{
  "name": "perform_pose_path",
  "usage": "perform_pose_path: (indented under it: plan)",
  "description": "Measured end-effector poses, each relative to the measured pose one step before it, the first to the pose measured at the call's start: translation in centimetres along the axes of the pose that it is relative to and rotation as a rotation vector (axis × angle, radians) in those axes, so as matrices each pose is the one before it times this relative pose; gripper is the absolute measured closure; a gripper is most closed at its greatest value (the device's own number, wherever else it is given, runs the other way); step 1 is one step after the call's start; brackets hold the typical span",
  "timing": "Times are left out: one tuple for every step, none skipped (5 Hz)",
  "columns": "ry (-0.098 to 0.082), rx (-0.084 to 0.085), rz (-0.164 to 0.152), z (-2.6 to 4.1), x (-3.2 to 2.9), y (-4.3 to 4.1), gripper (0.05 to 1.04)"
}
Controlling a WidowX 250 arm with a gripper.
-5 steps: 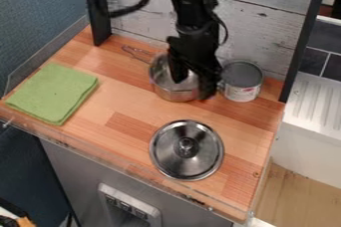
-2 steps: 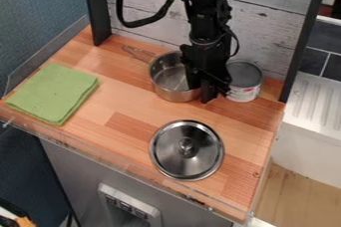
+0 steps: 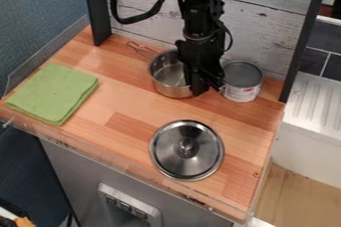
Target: Put the pan on the green cloth
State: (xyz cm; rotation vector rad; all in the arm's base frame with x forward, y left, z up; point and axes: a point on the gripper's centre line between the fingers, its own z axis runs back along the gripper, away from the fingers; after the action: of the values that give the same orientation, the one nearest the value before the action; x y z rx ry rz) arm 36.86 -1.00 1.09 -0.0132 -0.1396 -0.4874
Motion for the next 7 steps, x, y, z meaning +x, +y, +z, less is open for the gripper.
perform_pose_path:
  plan:
    - [-0.0240, 0.0161, 0.0007, 1.843, -0.268, 0.834, 1.000]
    - [-0.0451, 0.0135, 0.0525, 3.872, -1.262, 1.402, 1.006]
    - [-0.0056, 0.0300, 0.0773, 3.391, -2.926, 1.941, 1.007]
    - [0.0465, 0.0315, 0.0586, 0.333, -3.671, 2.723, 1.007]
    - [0.0326, 0.0568, 0.0212, -0.690, -2.985, 3.190, 1.007]
    - [0.0610, 0.0232, -0.0008, -2.788, -2.005, 1.876, 1.007]
    - [0.0546, 0.0253, -0.0333, -2.156, -1.325, 0.320, 1.007]
